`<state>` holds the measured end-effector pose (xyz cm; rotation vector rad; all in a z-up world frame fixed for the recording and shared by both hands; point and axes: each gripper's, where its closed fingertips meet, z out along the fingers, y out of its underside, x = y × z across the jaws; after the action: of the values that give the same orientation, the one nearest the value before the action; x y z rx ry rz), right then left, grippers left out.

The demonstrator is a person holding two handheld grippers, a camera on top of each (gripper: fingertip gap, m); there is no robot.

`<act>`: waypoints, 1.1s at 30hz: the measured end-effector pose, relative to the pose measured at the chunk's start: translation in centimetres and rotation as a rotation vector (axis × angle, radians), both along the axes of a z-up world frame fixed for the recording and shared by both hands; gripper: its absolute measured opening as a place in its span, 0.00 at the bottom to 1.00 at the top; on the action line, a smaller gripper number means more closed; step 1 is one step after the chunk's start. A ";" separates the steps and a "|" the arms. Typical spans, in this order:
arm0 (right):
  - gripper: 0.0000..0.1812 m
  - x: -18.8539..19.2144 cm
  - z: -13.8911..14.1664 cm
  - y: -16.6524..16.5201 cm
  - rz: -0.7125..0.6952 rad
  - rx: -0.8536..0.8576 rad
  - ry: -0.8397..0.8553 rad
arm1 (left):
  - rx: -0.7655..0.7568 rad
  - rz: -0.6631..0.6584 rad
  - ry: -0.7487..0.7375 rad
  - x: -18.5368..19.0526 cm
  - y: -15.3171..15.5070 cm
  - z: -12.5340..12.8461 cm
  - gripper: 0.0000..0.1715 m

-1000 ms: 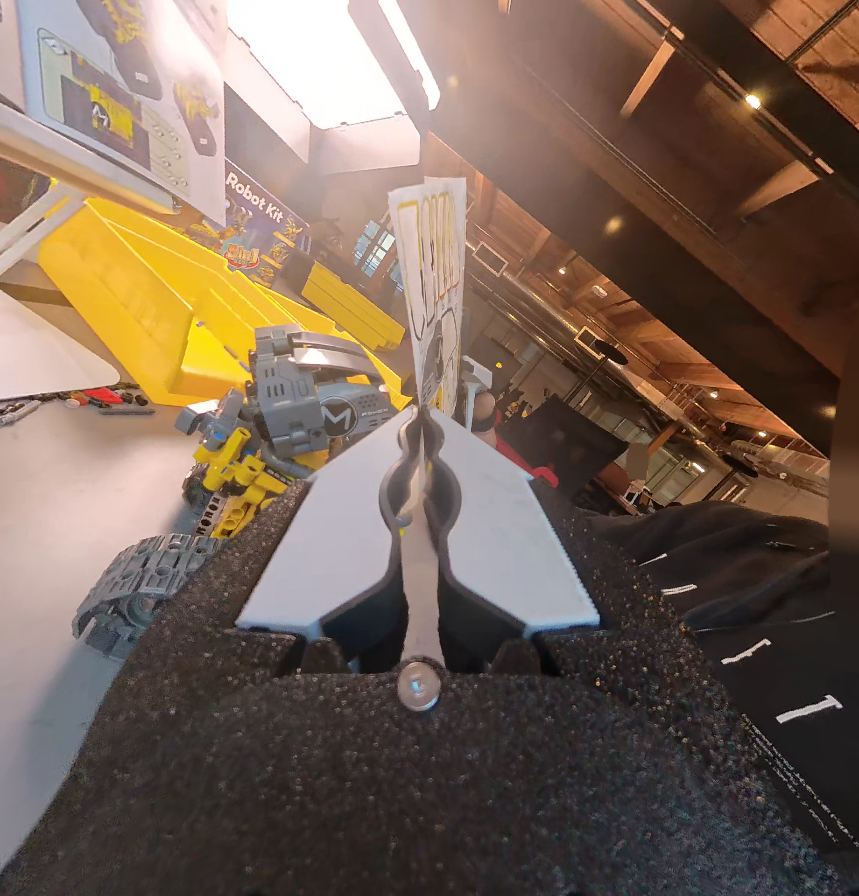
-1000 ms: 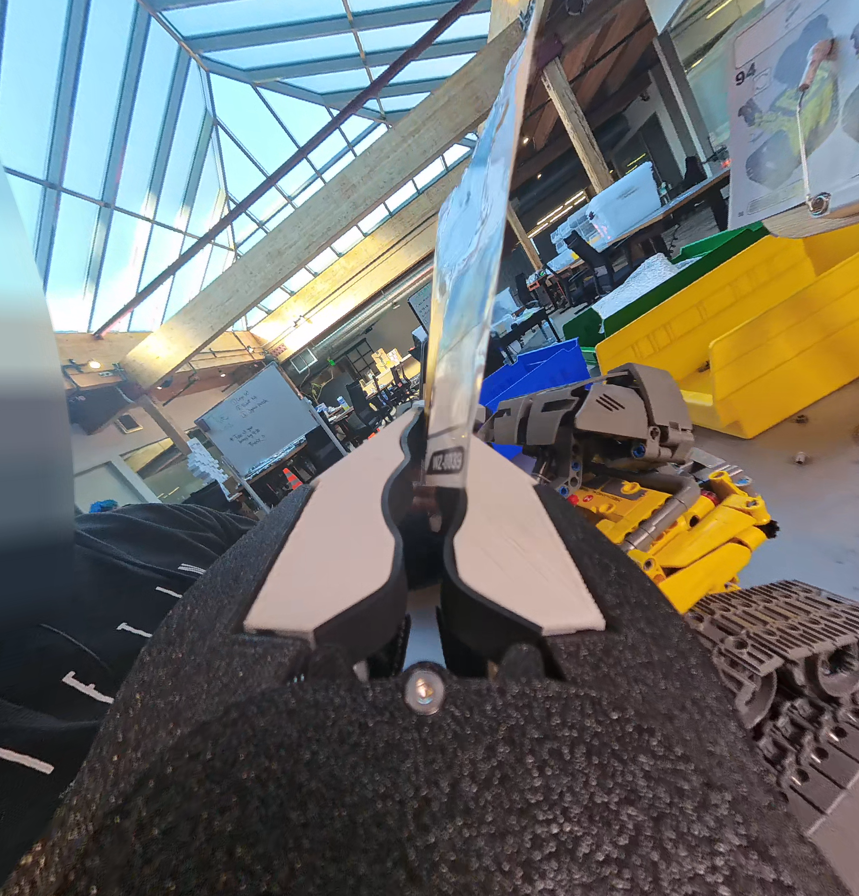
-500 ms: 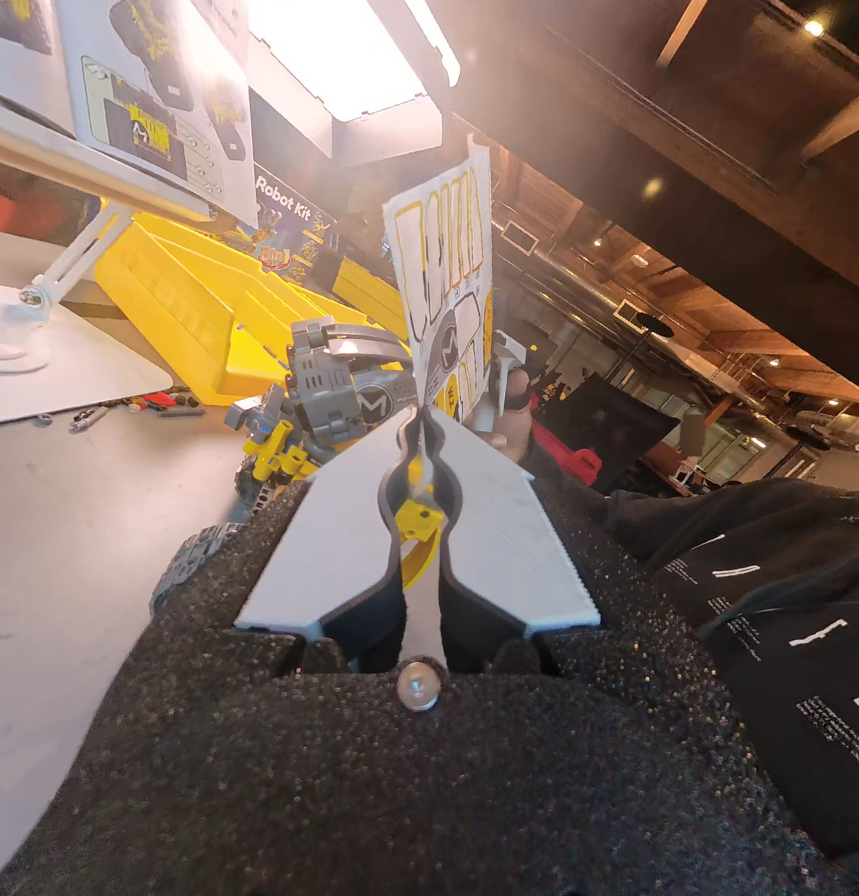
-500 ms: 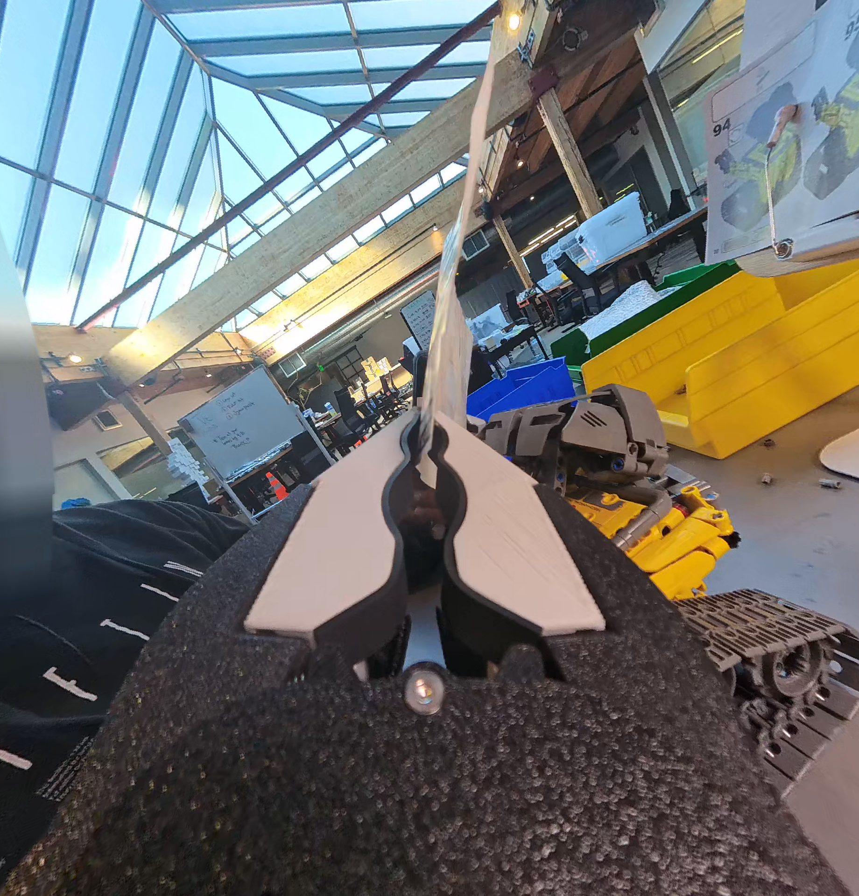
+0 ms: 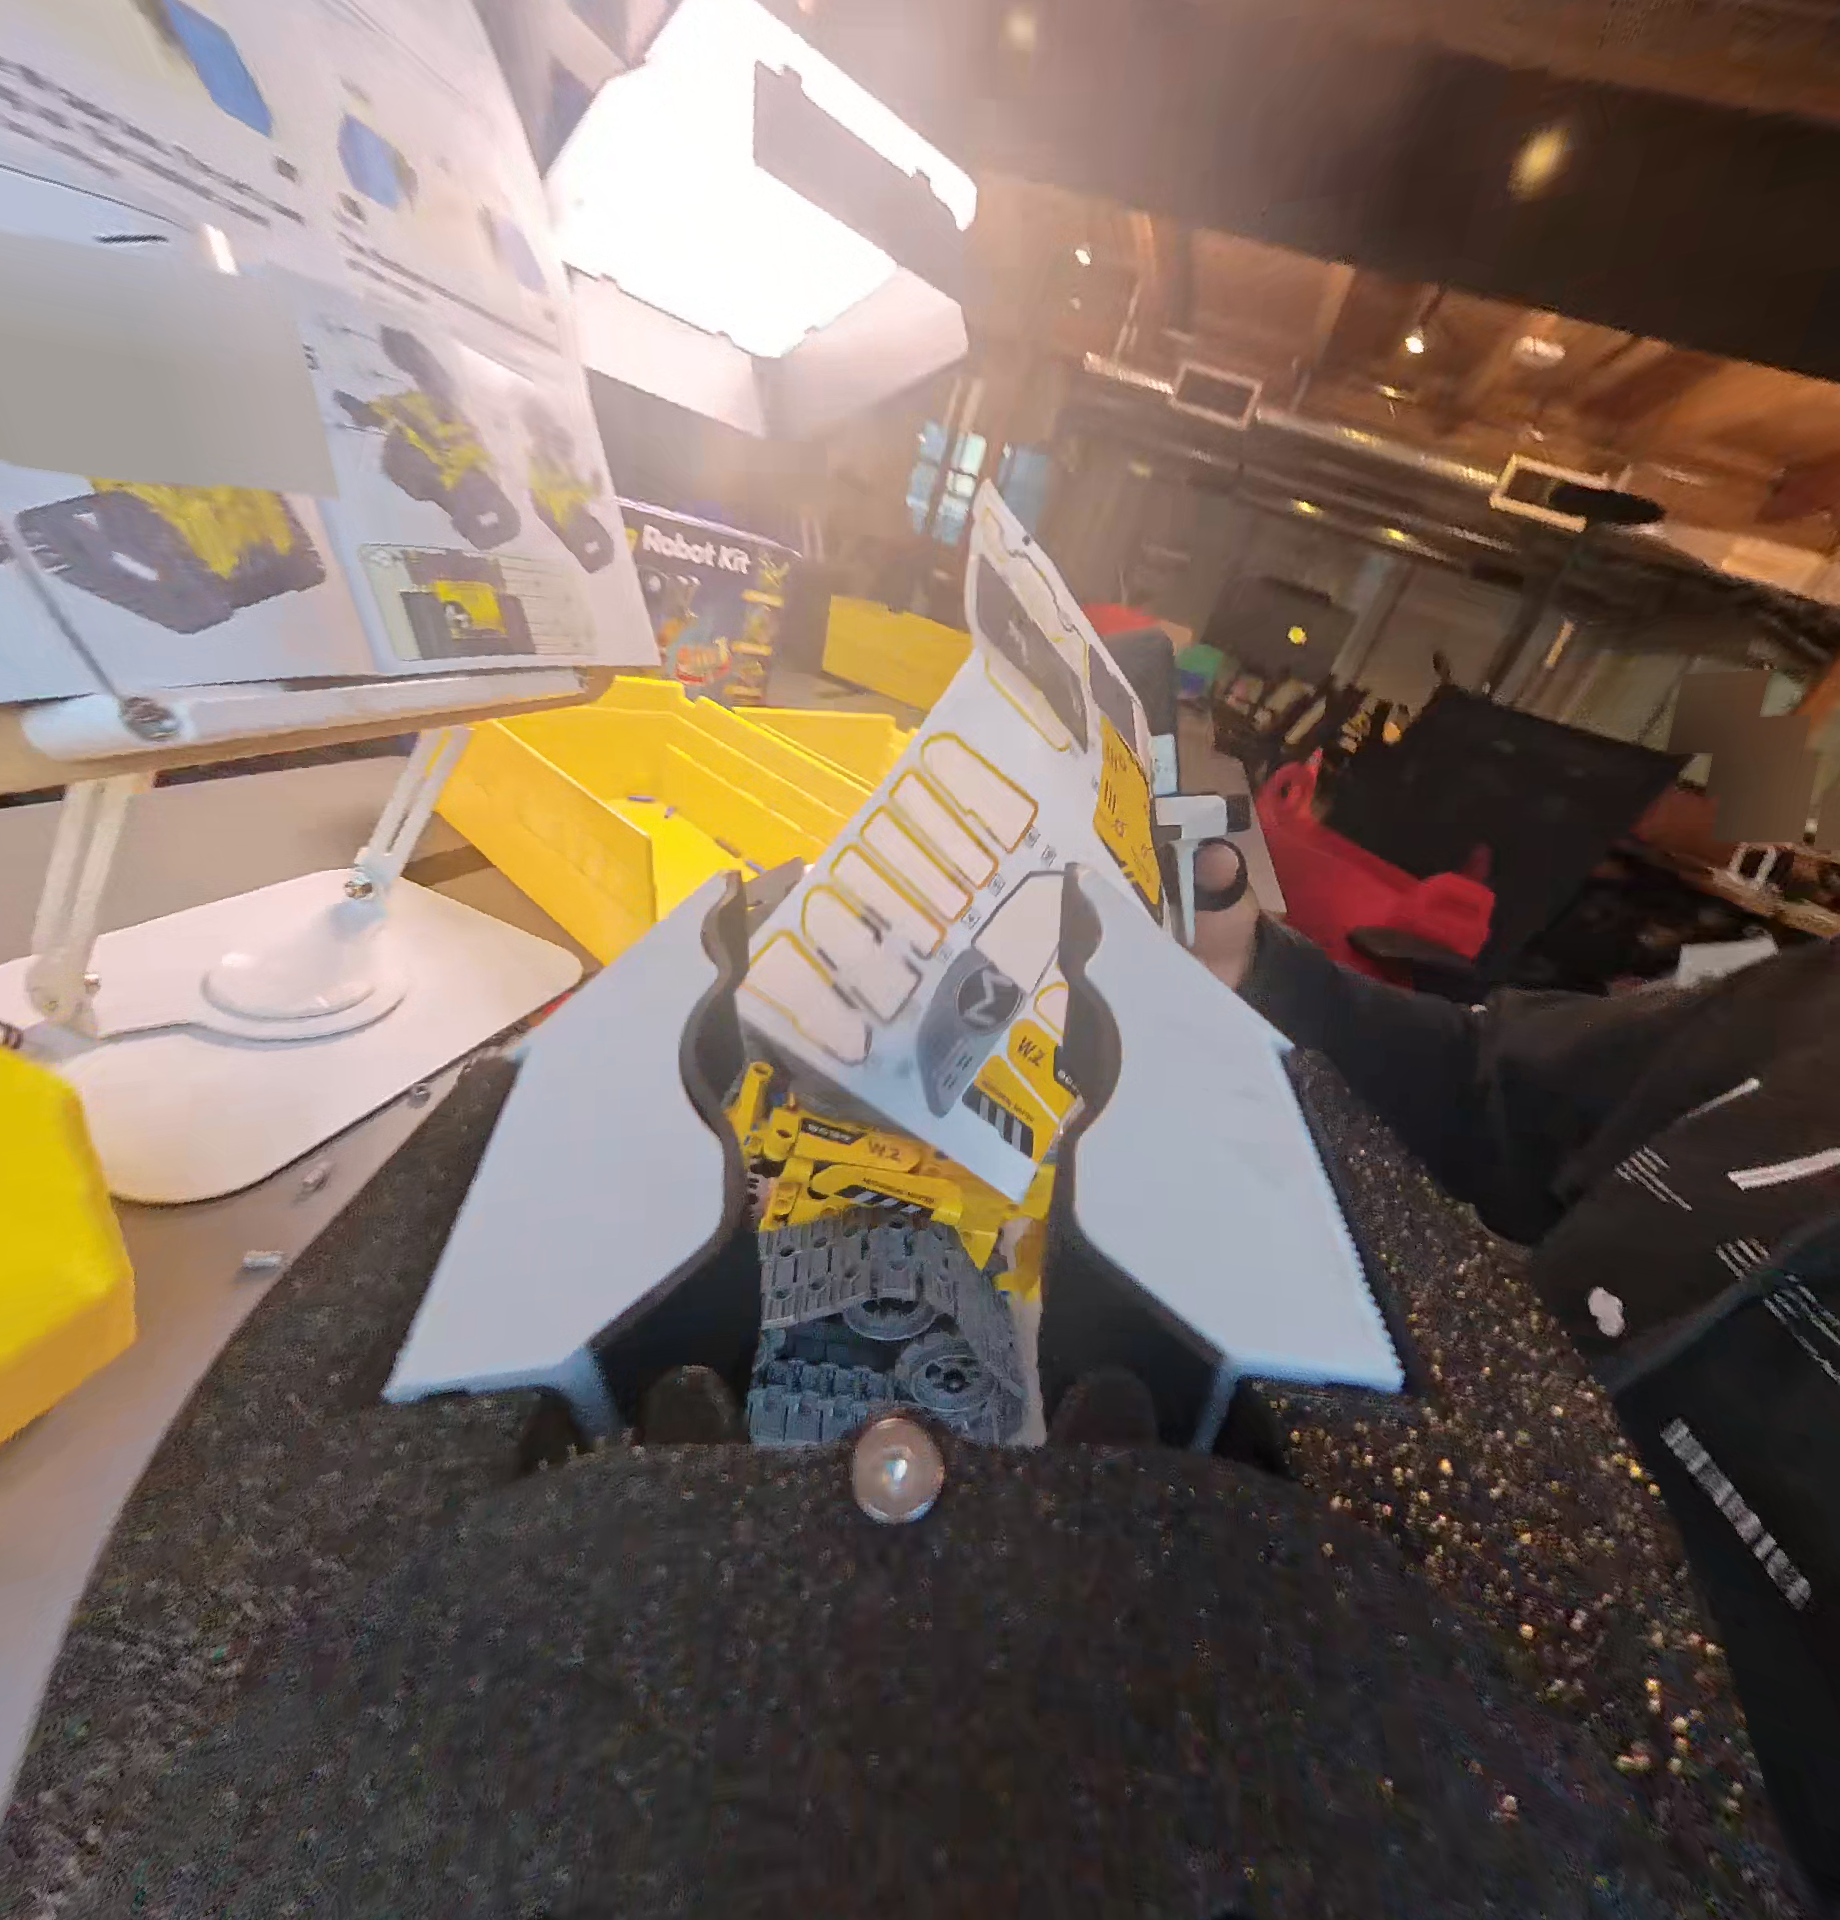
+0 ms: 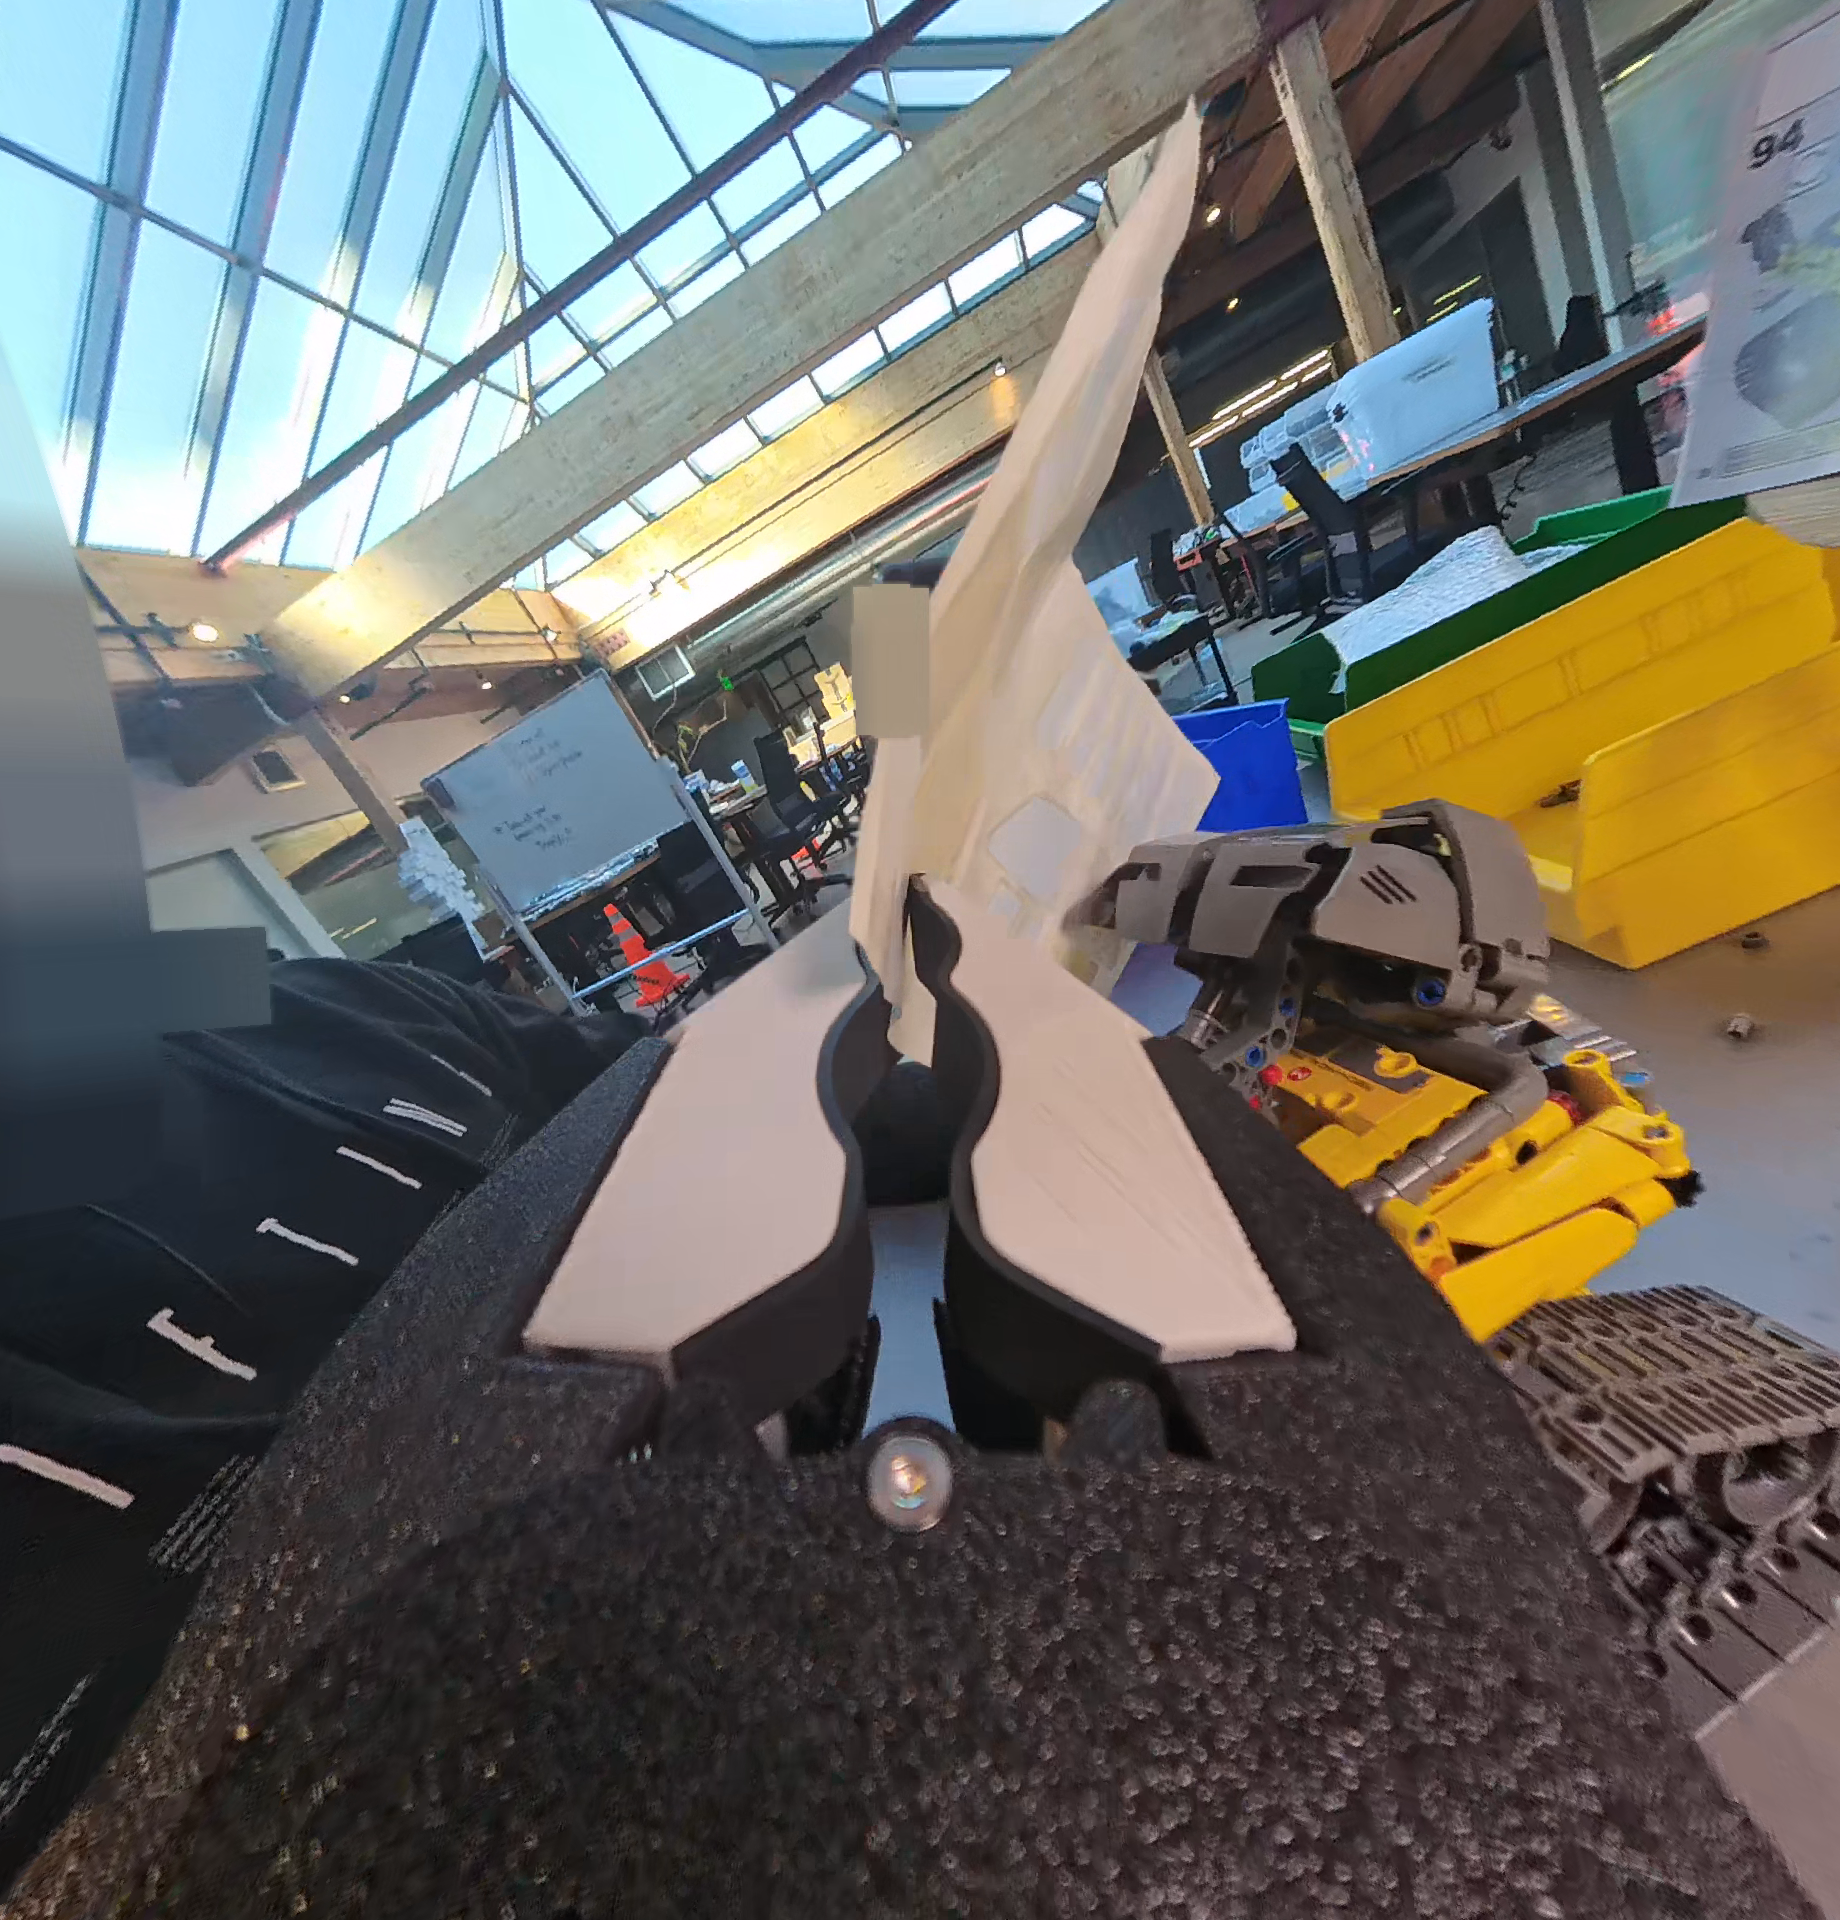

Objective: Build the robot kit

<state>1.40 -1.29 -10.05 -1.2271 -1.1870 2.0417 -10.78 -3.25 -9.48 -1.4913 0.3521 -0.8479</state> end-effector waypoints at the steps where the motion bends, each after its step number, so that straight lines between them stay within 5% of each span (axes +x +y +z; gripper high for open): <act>1: 0.00 0.0 -0.1 -0.4 0.019 0.012 -0.007 | -0.007 -0.042 0.024 0.7 0.1 0.4 0.37; 7: 0.00 0.3 -0.8 -2.7 0.118 0.080 -0.033 | -0.039 -0.323 0.091 5.4 0.5 1.6 0.36; 10: 0.00 0.5 -0.9 -2.9 0.130 0.098 -0.037 | -0.035 -0.470 0.104 7.9 -0.3 1.4 0.19; 14: 0.00 0.8 -0.8 -1.9 0.112 0.078 -0.033 | -0.016 -0.494 0.084 9.0 -0.7 1.4 0.01; 21: 0.01 0.3 -1.0 1.9 -0.080 0.114 -0.060 | -0.064 -0.415 0.041 8.8 -0.7 0.1 0.00; 27: 0.15 0.9 4.0 3.9 -0.394 0.600 -0.005 | -0.129 -0.352 -0.104 7.4 -0.7 -0.2 0.00; 33: 0.36 -2.3 5.1 -0.2 -0.358 1.090 -0.083 | -0.116 -0.355 -0.143 6.7 -1.1 -1.1 0.00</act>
<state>-0.92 -1.49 -4.97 -0.8460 -1.6194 0.8187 -4.13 -4.34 -10.61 -1.4863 0.4752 -1.2687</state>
